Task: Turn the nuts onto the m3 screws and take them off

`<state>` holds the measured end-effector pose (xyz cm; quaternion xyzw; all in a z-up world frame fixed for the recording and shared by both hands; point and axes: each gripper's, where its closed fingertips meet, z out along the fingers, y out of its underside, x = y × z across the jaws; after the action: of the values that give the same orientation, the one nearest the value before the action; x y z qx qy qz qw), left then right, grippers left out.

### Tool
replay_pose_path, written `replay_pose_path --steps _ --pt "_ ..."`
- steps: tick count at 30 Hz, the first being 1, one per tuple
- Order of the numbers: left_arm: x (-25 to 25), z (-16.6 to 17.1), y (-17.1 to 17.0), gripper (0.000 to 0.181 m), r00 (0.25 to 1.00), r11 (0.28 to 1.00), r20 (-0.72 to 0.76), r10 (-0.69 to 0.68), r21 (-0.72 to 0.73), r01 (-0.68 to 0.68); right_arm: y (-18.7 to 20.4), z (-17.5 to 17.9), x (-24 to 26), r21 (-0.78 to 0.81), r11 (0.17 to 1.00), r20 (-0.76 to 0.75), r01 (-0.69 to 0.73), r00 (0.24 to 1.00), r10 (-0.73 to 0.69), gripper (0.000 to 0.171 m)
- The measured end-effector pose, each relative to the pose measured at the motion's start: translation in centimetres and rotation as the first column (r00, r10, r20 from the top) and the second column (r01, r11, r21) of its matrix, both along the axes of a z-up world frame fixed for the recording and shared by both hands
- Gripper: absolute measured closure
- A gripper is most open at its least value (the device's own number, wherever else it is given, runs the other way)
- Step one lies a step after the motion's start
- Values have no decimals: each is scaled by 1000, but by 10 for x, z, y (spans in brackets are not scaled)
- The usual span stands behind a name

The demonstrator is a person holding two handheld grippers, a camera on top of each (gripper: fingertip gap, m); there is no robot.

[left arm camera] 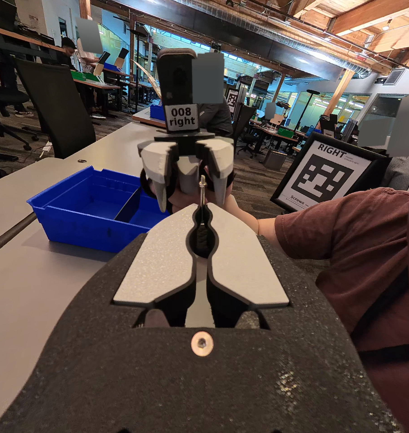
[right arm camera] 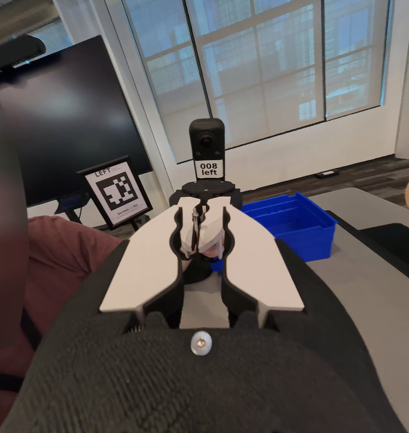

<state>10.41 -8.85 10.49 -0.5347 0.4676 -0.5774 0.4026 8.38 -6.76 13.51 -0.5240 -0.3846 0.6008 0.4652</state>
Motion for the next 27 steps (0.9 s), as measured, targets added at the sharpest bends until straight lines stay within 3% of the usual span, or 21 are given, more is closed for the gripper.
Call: replay_pose_path --steps 8,14,19,27 --pt "-1 2 0 180 1000 1000 11 -4 -19 4 9 -8 0 -12 999 42 34 999 -33 135" --pt "-2 8 -1 180 999 999 37 -9 -32 10 5 12 12 -20 999 -35 50 998 -51 136" --pt "1 8 -5 180 999 999 44 -14 -46 16 -8 9 -5 -29 999 24 33 999 -33 130" --pt "-3 11 2 179 998 999 46 32 -27 -30 0 12 1 77 987 130 143 980 -152 128"
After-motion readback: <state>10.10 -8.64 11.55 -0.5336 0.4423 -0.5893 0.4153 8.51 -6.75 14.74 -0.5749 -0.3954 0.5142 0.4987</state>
